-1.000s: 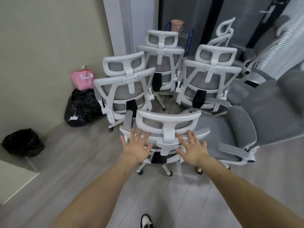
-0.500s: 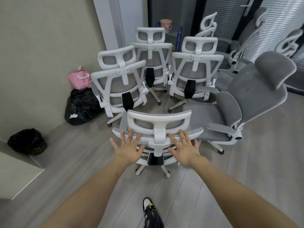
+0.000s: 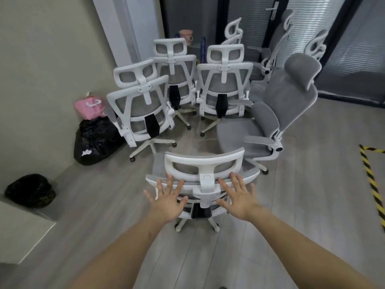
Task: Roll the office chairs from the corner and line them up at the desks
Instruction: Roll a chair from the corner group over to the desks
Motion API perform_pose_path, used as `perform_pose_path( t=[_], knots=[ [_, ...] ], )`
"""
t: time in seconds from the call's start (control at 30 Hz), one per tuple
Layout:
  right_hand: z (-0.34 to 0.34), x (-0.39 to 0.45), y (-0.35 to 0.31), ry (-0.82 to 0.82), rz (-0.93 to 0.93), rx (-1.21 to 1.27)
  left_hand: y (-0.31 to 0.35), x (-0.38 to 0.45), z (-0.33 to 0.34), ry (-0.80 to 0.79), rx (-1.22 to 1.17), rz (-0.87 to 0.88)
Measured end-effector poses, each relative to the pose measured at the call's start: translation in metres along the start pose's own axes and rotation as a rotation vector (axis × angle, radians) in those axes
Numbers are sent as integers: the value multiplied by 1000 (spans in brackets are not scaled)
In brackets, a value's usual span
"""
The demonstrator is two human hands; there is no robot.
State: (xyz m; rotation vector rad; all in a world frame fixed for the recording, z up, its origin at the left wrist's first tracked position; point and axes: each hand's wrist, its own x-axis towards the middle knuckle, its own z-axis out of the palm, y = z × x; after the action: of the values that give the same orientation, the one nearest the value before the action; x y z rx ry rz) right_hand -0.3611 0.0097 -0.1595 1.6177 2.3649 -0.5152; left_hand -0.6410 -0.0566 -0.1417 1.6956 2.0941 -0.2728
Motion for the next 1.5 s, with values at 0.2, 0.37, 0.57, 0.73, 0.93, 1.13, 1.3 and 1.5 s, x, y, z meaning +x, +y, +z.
perform_pose_path(
  t=[0.2,0.37,0.57,0.73,0.93,1.13,1.3,1.5],
  knots=[
    [41,-85,-26,23,139,40,-8,-53,17,-82,32,102],
    [66,-151,-41,53,236,35,-9,-84,33,-103,93,216],
    [91,-224,-34,81,368,64,16,-121,57,-103,127,355],
    [104,-286,0,71,467,100,69,-148,82,-132,150,462],
    [131,-367,67,87,620,224,163,-184,108,-209,178,589],
    [164,-454,131,172,797,298,279,-217,135,-252,291,725],
    [192,-538,192,267,894,349,392,-247,166,-240,447,850],
    [216,-641,268,283,1044,402,531,-302,200,-245,599,1002]
  ],
)
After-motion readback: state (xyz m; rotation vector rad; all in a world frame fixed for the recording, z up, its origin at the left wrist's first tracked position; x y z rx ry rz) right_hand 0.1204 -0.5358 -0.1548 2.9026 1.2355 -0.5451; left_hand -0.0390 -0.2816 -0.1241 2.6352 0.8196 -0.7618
